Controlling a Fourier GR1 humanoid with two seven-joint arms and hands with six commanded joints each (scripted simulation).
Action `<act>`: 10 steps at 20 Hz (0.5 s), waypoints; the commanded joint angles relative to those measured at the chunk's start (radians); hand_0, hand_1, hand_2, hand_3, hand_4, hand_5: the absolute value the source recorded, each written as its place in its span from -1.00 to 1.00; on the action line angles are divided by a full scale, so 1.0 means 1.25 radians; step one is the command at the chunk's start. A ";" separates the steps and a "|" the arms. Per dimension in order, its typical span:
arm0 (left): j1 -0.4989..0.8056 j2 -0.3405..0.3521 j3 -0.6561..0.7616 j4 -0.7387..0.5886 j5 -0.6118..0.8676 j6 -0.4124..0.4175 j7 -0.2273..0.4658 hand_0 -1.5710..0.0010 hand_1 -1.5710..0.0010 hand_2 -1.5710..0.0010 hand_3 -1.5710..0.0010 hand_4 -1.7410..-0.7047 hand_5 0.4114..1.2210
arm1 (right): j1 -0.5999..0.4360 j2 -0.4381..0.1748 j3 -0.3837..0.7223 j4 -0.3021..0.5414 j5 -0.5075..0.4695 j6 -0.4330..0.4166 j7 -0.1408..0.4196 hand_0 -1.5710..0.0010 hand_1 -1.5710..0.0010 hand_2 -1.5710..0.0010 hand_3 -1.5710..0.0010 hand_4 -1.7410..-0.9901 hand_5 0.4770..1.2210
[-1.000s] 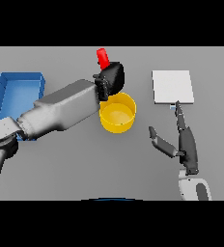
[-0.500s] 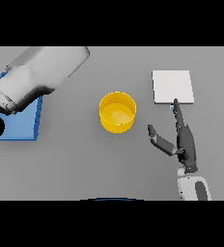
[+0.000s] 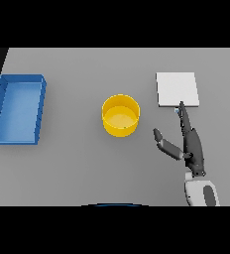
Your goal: Pick up the red beaker and tilt it to pour out 1 green nut into yellow bowl. Pick up the yellow bowl and place it on the metallic measuring scale.
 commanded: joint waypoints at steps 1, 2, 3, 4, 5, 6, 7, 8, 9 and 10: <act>0.021 0.014 0.024 -0.004 0.036 0.017 0.008 -1.00 -1.00 -0.99 -0.79 -0.99 1.00 | -0.003 -0.003 -0.003 -0.004 -0.008 0.006 -0.008 1.00 1.00 1.00 1.00 0.39 -0.70; 0.046 0.036 0.049 -0.009 0.075 0.035 -0.002 -1.00 -1.00 -0.99 -0.81 -0.99 1.00 | -0.011 -0.006 -0.005 0.005 -0.004 0.003 0.001 1.00 1.00 1.00 1.00 0.38 -0.71; 0.080 0.055 0.070 -0.020 0.112 0.058 0.011 -1.00 -1.00 -1.00 -0.82 -1.00 1.00 | -0.015 -0.006 -0.005 0.010 0.000 0.000 0.007 1.00 1.00 1.00 1.00 0.37 -0.70; 0.111 0.075 0.085 -0.038 0.144 0.076 0.047 -1.00 -1.00 -1.00 -0.80 -1.00 1.00 | -0.012 -0.012 -0.004 0.016 0.005 0.001 -0.006 1.00 1.00 1.00 1.00 0.38 -0.69; 0.147 0.090 0.104 -0.066 0.180 0.106 0.069 -1.00 -1.00 -1.00 -0.80 -1.00 1.00 | -0.014 -0.013 -0.003 0.016 0.003 0.004 -0.013 1.00 1.00 1.00 1.00 0.40 -0.68; 0.189 0.106 0.127 -0.091 0.223 0.133 0.081 -1.00 -1.00 -1.00 -0.82 -1.00 1.00 | -0.013 -0.010 0.001 0.016 0.007 0.002 -0.014 1.00 1.00 1.00 1.00 0.39 -0.67; 0.229 0.119 0.140 -0.125 0.254 0.165 0.103 -1.00 -1.00 -1.00 -0.84 -1.00 1.00 | -0.018 -0.016 0.001 0.020 0.013 0.003 -0.001 1.00 1.00 1.00 1.00 0.41 -0.66; 0.274 0.131 0.148 -0.168 0.283 0.188 0.133 -1.00 -1.00 -1.00 -0.84 -1.00 1.00 | -0.014 -0.019 0.004 0.013 0.018 0.003 -0.001 1.00 1.00 1.00 1.00 0.41 -0.64; 0.319 0.143 0.158 -0.212 0.314 0.213 0.167 -1.00 -1.00 -1.00 -0.85 -1.00 1.00 | -0.013 -0.027 0.005 0.011 0.021 0.008 -0.004 1.00 1.00 1.00 1.00 0.42 -0.62; 0.361 0.151 0.164 -0.244 0.340 0.237 0.195 -1.00 -1.00 -1.00 -0.86 -1.00 1.00 | -0.011 -0.030 0.008 0.004 0.023 0.010 -0.001 1.00 1.00 1.00 1.00 0.41 -0.59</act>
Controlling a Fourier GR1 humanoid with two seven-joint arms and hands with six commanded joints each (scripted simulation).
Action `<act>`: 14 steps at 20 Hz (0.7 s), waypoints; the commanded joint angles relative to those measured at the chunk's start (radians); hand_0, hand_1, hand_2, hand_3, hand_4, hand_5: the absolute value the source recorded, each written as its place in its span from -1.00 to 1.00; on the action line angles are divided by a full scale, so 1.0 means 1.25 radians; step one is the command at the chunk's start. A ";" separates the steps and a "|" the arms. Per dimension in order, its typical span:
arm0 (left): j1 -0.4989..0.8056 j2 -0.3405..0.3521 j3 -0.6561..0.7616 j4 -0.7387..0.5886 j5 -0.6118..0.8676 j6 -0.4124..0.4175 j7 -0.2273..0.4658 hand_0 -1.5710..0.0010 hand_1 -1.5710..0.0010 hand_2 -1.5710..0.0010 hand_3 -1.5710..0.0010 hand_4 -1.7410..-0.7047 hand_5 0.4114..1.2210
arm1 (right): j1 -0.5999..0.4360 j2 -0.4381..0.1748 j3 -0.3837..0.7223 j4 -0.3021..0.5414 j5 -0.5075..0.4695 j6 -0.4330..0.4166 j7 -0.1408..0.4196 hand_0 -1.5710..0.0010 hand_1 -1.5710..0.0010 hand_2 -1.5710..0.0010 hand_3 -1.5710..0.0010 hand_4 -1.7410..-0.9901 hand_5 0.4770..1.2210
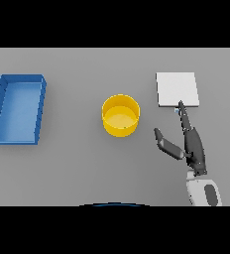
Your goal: Pick up the red beaker and tilt it to pour out 1 green nut into yellow bowl. Pick up the yellow bowl and place it on the metallic measuring scale.
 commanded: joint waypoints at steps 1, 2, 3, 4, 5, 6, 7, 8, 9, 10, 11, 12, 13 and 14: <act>0.044 0.014 0.001 -0.048 0.016 0.027 0.031 -1.00 -1.00 -1.00 -0.86 -1.00 1.00 | -0.007 -0.003 -0.004 0.007 -0.003 0.002 0.009 1.00 1.00 1.00 1.00 0.41 -0.56; 0.096 0.027 0.001 -0.105 0.038 0.055 0.063 -1.00 -1.00 -1.00 -0.85 -1.00 1.00 | -0.010 -0.002 0.000 0.007 0.004 0.000 0.014 1.00 1.00 1.00 1.00 0.42 -0.54; 0.142 0.041 -0.005 -0.164 0.052 0.079 0.092 -1.00 -1.00 -1.00 -0.85 -1.00 1.00 | -0.009 0.003 0.007 -0.005 0.009 -0.002 0.021 1.00 1.00 1.00 1.00 0.43 -0.53; 0.189 0.051 -0.008 -0.213 0.069 0.101 0.105 -1.00 -1.00 -1.00 -0.85 -1.00 1.00 | -0.004 0.003 0.010 -0.005 0.012 -0.001 0.020 1.00 1.00 1.00 1.00 0.42 -0.52; 0.225 0.059 -0.011 -0.252 0.082 0.123 0.122 -1.00 -1.00 -1.00 -0.85 -1.00 1.00 | -0.005 0.005 0.012 -0.006 0.015 -0.003 0.030 1.00 1.00 1.00 1.00 0.41 -0.51; 0.257 0.062 -0.016 -0.280 0.093 0.144 0.133 -1.00 -1.00 -1.00 -0.84 -1.00 1.00 | -0.006 -0.001 0.008 -0.006 0.014 -0.002 0.029 1.00 1.00 1.00 1.00 0.40 -0.50; 0.283 0.065 -0.021 -0.301 0.101 0.160 0.144 -1.00 -1.00 -1.00 -0.84 -1.00 1.00 | 0.001 0.003 0.010 -0.008 0.010 0.000 0.023 1.00 1.00 1.00 1.00 0.40 -0.50; 0.308 0.067 -0.027 -0.327 0.113 0.177 0.164 -1.00 -1.00 -1.00 -0.85 -1.00 1.00 | -0.003 0.006 0.010 0.001 0.010 -0.001 0.019 1.00 1.00 1.00 1.00 0.39 -0.50; 0.325 0.071 -0.030 -0.347 0.119 0.193 0.174 -1.00 -1.00 -1.00 -0.88 -1.00 1.00 | 0.002 0.000 0.008 0.006 0.013 -0.002 0.012 1.00 1.00 1.00 1.00 0.40 -0.50; 0.337 0.073 -0.035 -0.356 0.126 0.202 0.181 -1.00 -1.00 -1.00 -0.90 -1.00 1.00 | -0.005 0.001 0.007 0.005 0.013 -0.003 0.017 1.00 1.00 1.00 1.00 0.40 -0.50; 0.353 0.080 -0.037 -0.368 0.135 0.208 0.183 -1.00 -1.00 -1.00 -0.92 -1.00 1.00 | -0.011 -0.003 0.004 -0.001 0.006 0.001 0.016 1.00 1.00 1.00 1.00 0.40 -0.49; 0.365 0.081 -0.044 -0.380 0.140 0.220 0.186 -1.00 -1.00 -1.00 -0.94 -1.00 0.95 | -0.008 -0.004 0.005 0.002 0.004 0.006 0.010 1.00 1.00 1.00 1.00 0.40 -0.49; 0.369 0.080 -0.054 -0.387 0.143 0.228 0.201 -1.00 -1.00 -1.00 -0.95 -1.00 0.86 | -0.007 -0.004 0.008 0.006 0.008 0.006 0.012 1.00 1.00 1.00 1.00 0.40 -0.49; 0.371 0.077 -0.065 -0.389 0.145 0.236 0.213 -1.00 -1.00 -1.00 -0.96 -1.00 0.74 | -0.003 -0.009 0.005 -0.002 0.006 0.008 0.007 1.00 1.00 1.00 1.00 0.42 -0.50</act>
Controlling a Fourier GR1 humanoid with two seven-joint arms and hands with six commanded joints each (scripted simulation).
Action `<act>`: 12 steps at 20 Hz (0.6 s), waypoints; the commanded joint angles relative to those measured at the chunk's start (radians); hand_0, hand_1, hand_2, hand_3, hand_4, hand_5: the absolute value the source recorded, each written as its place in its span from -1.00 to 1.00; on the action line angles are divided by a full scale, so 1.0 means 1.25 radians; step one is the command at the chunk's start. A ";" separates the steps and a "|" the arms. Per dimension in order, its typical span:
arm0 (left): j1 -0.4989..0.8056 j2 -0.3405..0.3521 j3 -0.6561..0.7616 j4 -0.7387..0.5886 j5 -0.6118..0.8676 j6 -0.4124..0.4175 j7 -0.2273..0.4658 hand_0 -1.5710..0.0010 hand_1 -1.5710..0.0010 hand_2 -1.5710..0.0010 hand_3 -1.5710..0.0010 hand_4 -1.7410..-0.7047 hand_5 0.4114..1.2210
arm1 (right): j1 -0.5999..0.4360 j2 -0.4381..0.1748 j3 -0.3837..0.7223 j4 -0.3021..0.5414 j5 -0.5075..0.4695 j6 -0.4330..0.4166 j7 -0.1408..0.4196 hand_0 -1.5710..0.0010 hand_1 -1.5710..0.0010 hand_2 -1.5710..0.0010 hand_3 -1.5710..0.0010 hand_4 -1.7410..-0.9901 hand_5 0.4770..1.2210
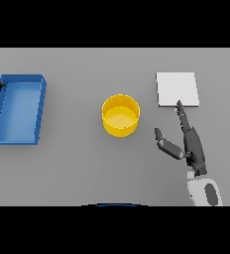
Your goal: Pick up the red beaker and tilt it to pour out 1 green nut into yellow bowl. Pick up the yellow bowl and place it on the metallic measuring scale.
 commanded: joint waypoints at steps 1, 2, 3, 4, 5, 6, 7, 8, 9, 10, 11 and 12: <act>0.008 -0.001 -0.009 -0.003 0.002 0.007 0.001 -1.00 -1.00 -1.00 -0.97 -1.00 0.55 | 0.001 0.003 0.003 -0.004 0.003 -0.002 0.002 1.00 1.00 1.00 1.00 0.43 -0.50; 0.012 0.004 -0.022 -0.002 0.000 0.004 0.006 -1.00 -1.00 -1.00 -0.97 -1.00 0.37 | 0.013 0.003 0.004 -0.007 0.000 0.001 -0.010 1.00 1.00 1.00 1.00 0.43 -0.50; 0.001 0.009 -0.035 -0.002 -0.001 -0.005 0.012 -1.00 -1.00 -1.00 -0.98 -0.86 0.23 | 0.011 0.004 0.005 -0.003 0.004 -0.002 -0.013 1.00 1.00 1.00 1.00 0.43 -0.49; 0.013 0.023 -0.046 -0.020 0.010 -0.027 0.011 -1.00 -1.00 -1.00 -0.91 -0.59 0.12 | 0.007 0.008 0.004 0.001 0.007 -0.009 -0.005 1.00 1.00 1.00 1.00 0.45 -0.50; 0.014 0.025 -0.051 -0.028 0.020 -0.061 0.006 -0.99 -0.84 -0.82 -0.73 -0.29 0.04 | 0.005 0.015 0.008 0.005 0.011 -0.013 -0.004 1.00 1.00 1.00 1.00 0.46 -0.50; 0.014 0.041 -0.049 -0.047 0.040 -0.104 0.003 -0.86 -0.50 -0.51 -0.44 -0.01 -0.03 | 0.010 0.017 0.013 0.002 0.012 -0.011 -0.007 1.00 1.00 1.00 1.00 0.47 -0.50; 0.026 0.054 -0.049 -0.065 0.060 -0.139 0.015 -0.48 -0.20 -0.22 -0.15 0.20 -0.09 | 0.016 0.015 0.010 0.003 0.013 -0.014 -0.013 1.00 1.00 1.00 1.00 0.48 -0.50; 0.029 0.064 -0.052 -0.085 0.072 -0.164 0.028 -0.19 0.04 0.02 0.08 0.36 -0.14 | 0.017 0.018 0.010 0.006 0.015 -0.018 -0.017 1.00 1.00 1.00 1.00 0.48 -0.50; 0.027 0.073 -0.052 -0.086 0.079 -0.188 0.025 0.05 0.23 0.22 0.26 0.49 -0.19 | 0.022 0.016 0.014 -0.004 0.021 -0.018 -0.012 1.00 1.00 1.00 1.00 0.49 -0.49; 0.029 0.077 -0.051 -0.084 0.087 -0.209 0.012 0.24 0.38 0.37 0.41 0.59 -0.23 | 0.026 0.012 0.011 -0.011 0.021 -0.020 -0.007 1.00 1.00 1.00 1.00 0.49 -0.49; 0.023 0.069 -0.054 -0.077 0.087 -0.214 0.013 0.39 0.51 0.50 0.53 0.67 -0.26 | 0.025 0.014 0.013 -0.011 0.021 -0.019 -0.002 1.00 1.00 1.00 1.00 0.48 -0.49; 0.022 0.069 -0.050 -0.071 0.096 -0.227 0.006 0.51 0.61 0.60 0.62 0.72 -0.29 | 0.025 0.014 0.010 -0.013 0.012 -0.015 -0.003 1.00 1.00 1.00 1.00 0.48 -0.49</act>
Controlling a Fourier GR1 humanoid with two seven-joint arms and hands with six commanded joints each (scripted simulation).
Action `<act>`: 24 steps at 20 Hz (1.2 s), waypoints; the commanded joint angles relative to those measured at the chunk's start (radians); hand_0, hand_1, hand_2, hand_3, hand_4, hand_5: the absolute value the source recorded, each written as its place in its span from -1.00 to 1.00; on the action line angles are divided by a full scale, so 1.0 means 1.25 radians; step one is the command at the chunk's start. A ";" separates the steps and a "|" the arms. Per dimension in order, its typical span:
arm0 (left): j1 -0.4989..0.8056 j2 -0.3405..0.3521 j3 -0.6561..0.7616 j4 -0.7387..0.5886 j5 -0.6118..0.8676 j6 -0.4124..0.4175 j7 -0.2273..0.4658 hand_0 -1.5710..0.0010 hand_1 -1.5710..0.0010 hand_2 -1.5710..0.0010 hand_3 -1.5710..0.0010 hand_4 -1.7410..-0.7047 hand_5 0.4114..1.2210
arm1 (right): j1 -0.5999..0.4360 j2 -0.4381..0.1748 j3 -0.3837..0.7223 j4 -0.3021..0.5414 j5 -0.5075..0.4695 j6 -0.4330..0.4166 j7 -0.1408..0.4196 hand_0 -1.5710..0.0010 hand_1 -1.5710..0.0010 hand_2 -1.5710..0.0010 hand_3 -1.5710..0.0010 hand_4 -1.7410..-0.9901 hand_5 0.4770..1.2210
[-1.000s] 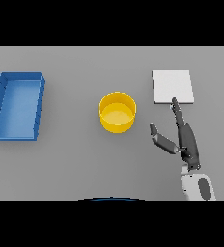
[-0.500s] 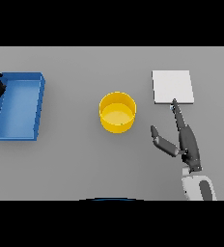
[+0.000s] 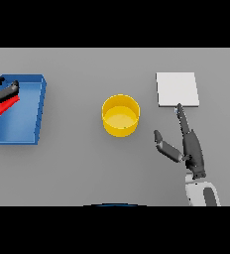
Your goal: Pick up the red beaker and tilt it to pour out 1 green nut into yellow bowl. Pick up the yellow bowl and place it on the metallic measuring scale.
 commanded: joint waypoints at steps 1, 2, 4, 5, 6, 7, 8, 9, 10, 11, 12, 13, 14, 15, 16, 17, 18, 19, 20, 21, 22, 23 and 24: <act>0.003 0.007 0.007 0.002 0.011 -0.011 -0.008 0.61 0.68 0.68 0.70 0.76 -0.32 | -0.003 -0.004 -0.001 -0.006 -0.006 0.007 0.003 1.00 1.00 1.00 1.00 0.47 -0.49; 0.008 0.010 0.006 -0.008 0.011 -0.011 -0.014 0.69 0.75 0.74 0.76 0.79 -0.33 | 0.004 -0.008 0.000 -0.007 0.001 0.005 0.001 1.00 1.00 1.00 1.00 0.47 -0.49; 0.007 -0.004 0.008 0.007 0.010 -0.002 -0.029 0.80 0.84 0.84 0.85 0.82 -0.34 | -0.001 -0.001 0.007 -0.008 0.002 0.009 0.024 1.00 1.00 1.00 1.00 0.47 -0.50; 0.004 -0.008 0.011 0.005 0.009 0.006 -0.038 0.84 0.87 0.87 0.88 0.83 -0.35 | -0.003 -0.002 0.009 -0.008 0.010 0.005 0.029 1.00 1.00 1.00 1.00 0.46 -0.51; 0.003 -0.001 0.020 0.004 0.011 0.014 -0.044 0.87 0.90 0.90 0.90 0.85 -0.35 | -0.004 -0.004 0.012 -0.007 0.023 0.000 0.034 1.00 1.00 1.00 1.00 0.46 -0.51; -0.001 -0.002 0.026 0.008 0.014 0.015 -0.052 0.90 0.92 0.92 0.92 0.85 -0.35 | -0.005 -0.006 0.017 -0.007 0.039 -0.006 0.038 1.00 1.00 1.00 1.00 0.45 -0.51; 0.003 -0.004 0.031 0.001 0.018 0.023 -0.069 0.92 0.93 0.93 0.94 0.84 -0.35 | -0.008 -0.009 0.024 -0.009 0.056 -0.011 0.043 1.00 1.00 1.00 1.00 0.43 -0.51; -0.005 -0.010 0.033 0.008 0.019 0.026 -0.067 0.93 0.95 0.95 0.95 0.84 -0.36 | -0.010 -0.010 0.031 -0.012 0.065 -0.007 0.053 1.00 1.00 1.00 1.00 0.45 -0.50; -0.001 -0.004 0.034 0.009 0.017 0.025 -0.074 0.95 0.96 0.96 0.96 0.85 -0.35 | -0.015 -0.017 0.038 -0.011 0.058 0.013 0.040 1.00 1.00 1.00 1.00 0.51 -0.46; 0.000 -0.008 0.037 0.010 0.019 0.028 -0.085 0.96 0.97 0.97 0.97 0.86 -0.34 | -0.031 -0.030 0.037 -0.002 0.052 0.031 0.029 1.00 1.00 1.00 1.00 0.54 -0.42; -0.004 -0.012 0.032 0.016 0.015 0.027 -0.079 0.97 0.97 0.97 0.97 0.86 -0.32 | -0.058 -0.048 0.050 -0.001 0.067 0.052 0.035 1.00 1.00 1.00 1.00 0.49 -0.38; -0.009 -0.018 0.030 0.012 0.015 0.029 -0.071 0.97 0.98 0.98 0.98 0.86 -0.30 | -0.079 -0.070 0.053 0.007 0.083 0.063 0.032 1.00 1.00 1.00 1.00 0.44 -0.38; -0.007 -0.023 0.029 0.021 0.017 0.027 -0.078 0.98 0.98 0.98 0.98 0.85 -0.29 | -0.110 -0.088 0.055 0.015 0.087 0.085 0.050 1.00 1.00 1.00 1.00 0.39 -0.38; -0.009 -0.023 0.031 0.019 0.019 0.028 -0.071 0.98 0.99 0.99 0.99 0.84 -0.28 | -0.129 -0.100 0.070 0.018 0.103 0.102 0.058 1.00 1.00 1.00 1.00 0.35 -0.38; -0.001 -0.022 0.027 0.011 0.017 0.032 -0.075 0.99 0.99 0.99 0.99 0.84 -0.27 | -0.141 -0.116 0.084 0.021 0.121 0.121 0.065 1.00 1.00 1.00 1.00 0.30 -0.40; 0.000 -0.024 0.027 0.012 0.017 0.034 -0.076 0.99 0.99 0.99 0.99 0.83 -0.27 | -0.165 -0.140 0.096 0.025 0.150 0.136 0.080 1.00 1.00 1.00 1.00 0.26 -0.42; -0.005 -0.030 0.025 0.020 0.016 0.031 -0.075 0.99 0.99 0.99 0.99 0.83 -0.26 | -0.190 -0.164 0.112 0.035 0.184 0.148 0.089 1.00 1.00 1.00 1.00 0.23 -0.45; 0.000 -0.022 0.026 0.009 0.019 0.031 -0.074 0.99 0.99 0.99 0.99 0.83 -0.26 | -0.213 -0.186 0.128 0.045 0.212 0.163 0.086 1.00 1.00 1.00 1.00 0.22 -0.46; -0.001 -0.019 0.029 0.009 0.022 0.028 -0.075 0.99 1.00 1.00 1.00 0.82 -0.27 | -0.248 -0.203 0.147 0.052 0.244 0.176 0.087 1.00 1.00 1.00 1.00 0.23 -0.48; 0.000 -0.016 0.027 0.010 0.018 0.029 -0.072 1.00 1.00 1.00 1.00 0.83 -0.27 | -0.276 -0.217 0.164 0.063 0.263 0.196 0.082 1.00 1.00 1.00 1.00 0.23 -0.48; -0.013 -0.024 0.023 0.014 0.016 0.026 -0.060 1.00 1.00 1.00 1.00 0.83 -0.26 | -0.309 -0.231 0.185 0.076 0.289 0.216 0.079 1.00 1.00 1.00 1.00 0.24 -0.49; -0.010 -0.022 0.026 0.018 0.018 0.022 -0.076 1.00 1.00 1.00 1.00 0.83 -0.25 | -0.331 -0.236 0.203 0.088 0.308 0.227 0.074 1.00 1.00 1.00 1.00 0.24 -0.49; -0.006 -0.026 0.023 0.009 0.017 0.029 -0.078 1.00 1.00 1.00 1.00 0.83 -0.24 | -0.362 -0.248 0.210 0.102 0.313 0.249 0.069 1.00 1.00 1.00 1.00 0.26 -0.50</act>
